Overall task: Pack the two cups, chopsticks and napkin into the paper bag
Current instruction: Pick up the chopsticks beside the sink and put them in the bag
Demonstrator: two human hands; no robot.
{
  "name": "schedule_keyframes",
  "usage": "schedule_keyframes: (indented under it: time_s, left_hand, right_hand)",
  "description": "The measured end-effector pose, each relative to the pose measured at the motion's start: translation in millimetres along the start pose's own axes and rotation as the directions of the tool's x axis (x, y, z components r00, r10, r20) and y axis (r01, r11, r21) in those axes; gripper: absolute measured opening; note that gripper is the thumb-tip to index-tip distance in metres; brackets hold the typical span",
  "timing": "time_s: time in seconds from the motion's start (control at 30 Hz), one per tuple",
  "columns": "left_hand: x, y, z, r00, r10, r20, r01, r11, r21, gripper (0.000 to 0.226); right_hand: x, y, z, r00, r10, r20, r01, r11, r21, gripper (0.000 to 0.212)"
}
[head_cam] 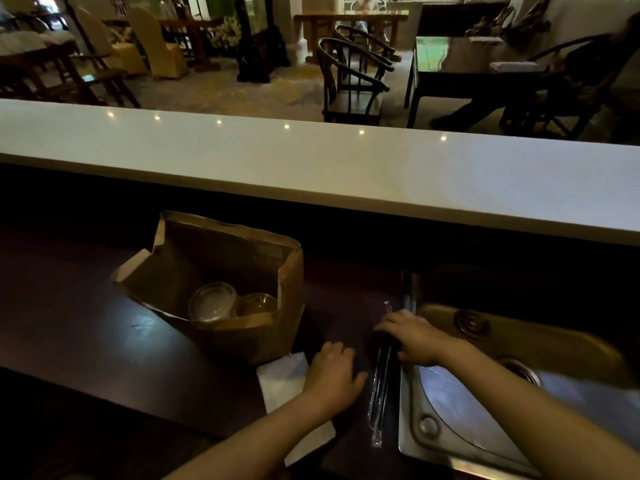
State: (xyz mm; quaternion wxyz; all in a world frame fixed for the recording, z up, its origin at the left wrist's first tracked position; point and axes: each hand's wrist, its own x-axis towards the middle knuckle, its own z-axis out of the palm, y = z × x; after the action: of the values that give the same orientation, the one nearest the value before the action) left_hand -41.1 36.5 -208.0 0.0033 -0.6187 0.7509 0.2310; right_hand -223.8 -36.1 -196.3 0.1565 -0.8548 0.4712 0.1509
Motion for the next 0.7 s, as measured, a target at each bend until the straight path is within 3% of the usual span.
schedule_keyframes:
  time_s: [0.2,0.43,0.7]
  left_hand:
    - [-3,37,34,0.996,-0.064,0.062,0.071,0.992,-0.103,0.050]
    - [-1,56,42,0.982,-0.187,0.035,0.190,0.971,-0.147,0.030]
    - [-3,51,42,0.973,-0.211,0.089,0.217,0.974,-0.062,0.031]
  right_hand:
    - [-8,2,25,0.997,-0.067,-0.044,0.057,0.979,-0.193,0.050]
    - [9,-17,26,0.983,-0.185,0.017,0.177,0.904,-0.390,0.046]
    - [2,-10,26,0.965,-0.251,0.073,0.259,0.882,-0.395,0.051]
